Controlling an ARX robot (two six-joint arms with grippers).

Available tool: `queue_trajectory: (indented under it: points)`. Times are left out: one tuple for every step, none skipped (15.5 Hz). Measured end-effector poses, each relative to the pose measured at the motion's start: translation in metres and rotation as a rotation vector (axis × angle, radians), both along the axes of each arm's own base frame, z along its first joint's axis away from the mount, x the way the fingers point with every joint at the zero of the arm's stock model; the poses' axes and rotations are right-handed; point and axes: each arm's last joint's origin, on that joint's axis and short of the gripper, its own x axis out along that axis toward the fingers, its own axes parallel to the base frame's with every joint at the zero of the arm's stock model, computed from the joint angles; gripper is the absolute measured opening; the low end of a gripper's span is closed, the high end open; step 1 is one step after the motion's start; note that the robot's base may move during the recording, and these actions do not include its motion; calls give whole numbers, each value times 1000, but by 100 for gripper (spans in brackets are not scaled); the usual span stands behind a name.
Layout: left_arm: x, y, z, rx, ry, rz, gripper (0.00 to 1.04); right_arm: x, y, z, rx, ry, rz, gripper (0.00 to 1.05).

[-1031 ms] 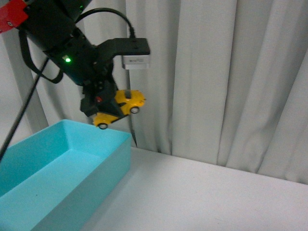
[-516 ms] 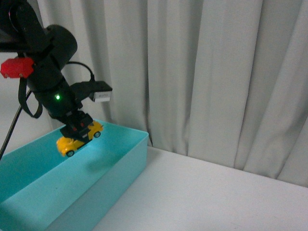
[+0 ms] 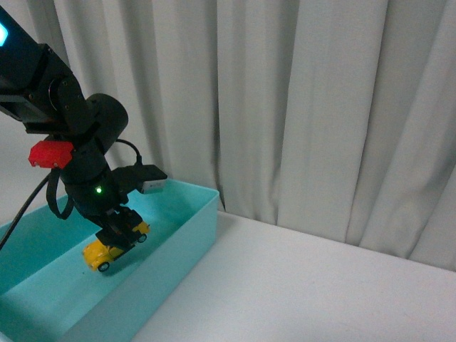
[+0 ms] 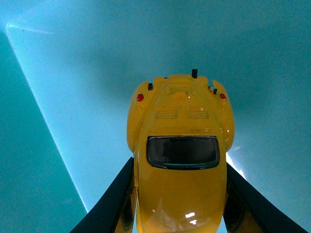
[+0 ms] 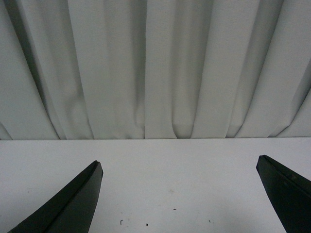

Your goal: Wind up and store yellow beetle toy

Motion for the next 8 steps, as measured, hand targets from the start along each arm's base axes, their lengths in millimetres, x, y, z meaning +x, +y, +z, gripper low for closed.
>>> queue_trajectory:
  points:
    - [0,1,-4,28,19,5,41,0,0,0,0,0,0,98]
    - [-1,1,-5,32,28,5,41,0,0,0,0,0,0,98]
    - [-1,1,-5,32,32,6,48,0,0,0,0,0,0,98]
    - [-1,1,-5,29,35,6,59,0,0,0,0,0,0,98]
    - [-1,1,-4,21,36,3,72,0,0,0,0,0,0,98]
    - [0,0,-1,6,27,-3,84,0,0,0,0,0,0,98]
    - [0,-1,7,-23,0,-16,96,0,0,0,0,0,0,98]
    - [0,-2,16,-40,-40,-35,100,0,0,0,0,0,0,98]
